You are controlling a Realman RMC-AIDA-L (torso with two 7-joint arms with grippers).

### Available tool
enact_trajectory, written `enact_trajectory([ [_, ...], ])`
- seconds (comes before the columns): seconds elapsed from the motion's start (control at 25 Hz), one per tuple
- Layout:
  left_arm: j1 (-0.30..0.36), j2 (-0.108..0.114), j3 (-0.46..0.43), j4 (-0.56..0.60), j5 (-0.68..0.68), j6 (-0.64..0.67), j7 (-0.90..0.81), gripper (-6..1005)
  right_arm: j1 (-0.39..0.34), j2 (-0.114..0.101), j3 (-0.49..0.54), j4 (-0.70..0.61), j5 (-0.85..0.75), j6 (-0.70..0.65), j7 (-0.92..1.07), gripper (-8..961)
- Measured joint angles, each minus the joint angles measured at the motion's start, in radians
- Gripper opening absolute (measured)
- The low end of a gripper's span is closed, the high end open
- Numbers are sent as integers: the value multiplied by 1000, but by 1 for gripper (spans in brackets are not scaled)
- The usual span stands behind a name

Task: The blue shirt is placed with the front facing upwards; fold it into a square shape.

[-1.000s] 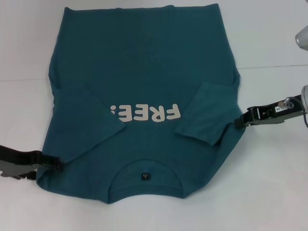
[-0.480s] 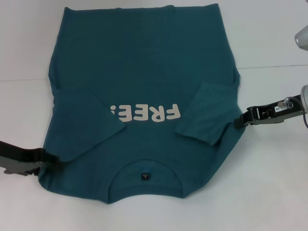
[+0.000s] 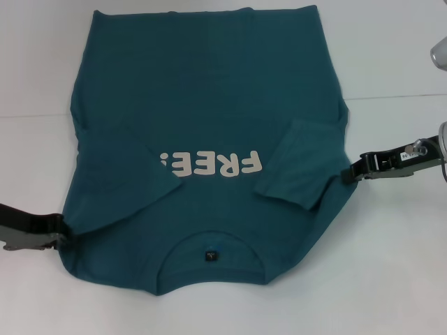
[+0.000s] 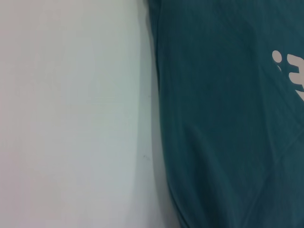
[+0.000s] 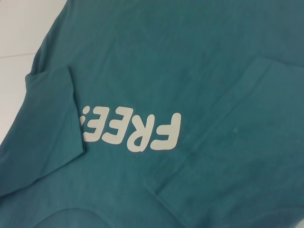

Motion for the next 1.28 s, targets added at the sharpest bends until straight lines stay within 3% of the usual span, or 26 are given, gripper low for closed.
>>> enact_trajectory([
  [0.08,0,0,0,1,5,0,1,202,1,0,0,0,0,-1,0,50],
  [0.52,0,-3,26,8,4,5,20,85,5,-1,0,0,0,-4,0,50],
  [1.16,-5,-4,21,22,-11,18,59,43,-3,-2,0,-18,23,-7,-13,49],
  [1.28,3,-4,12,31,-29,29,88,43,-25,8,0,-64,26,-14,-22,48],
])
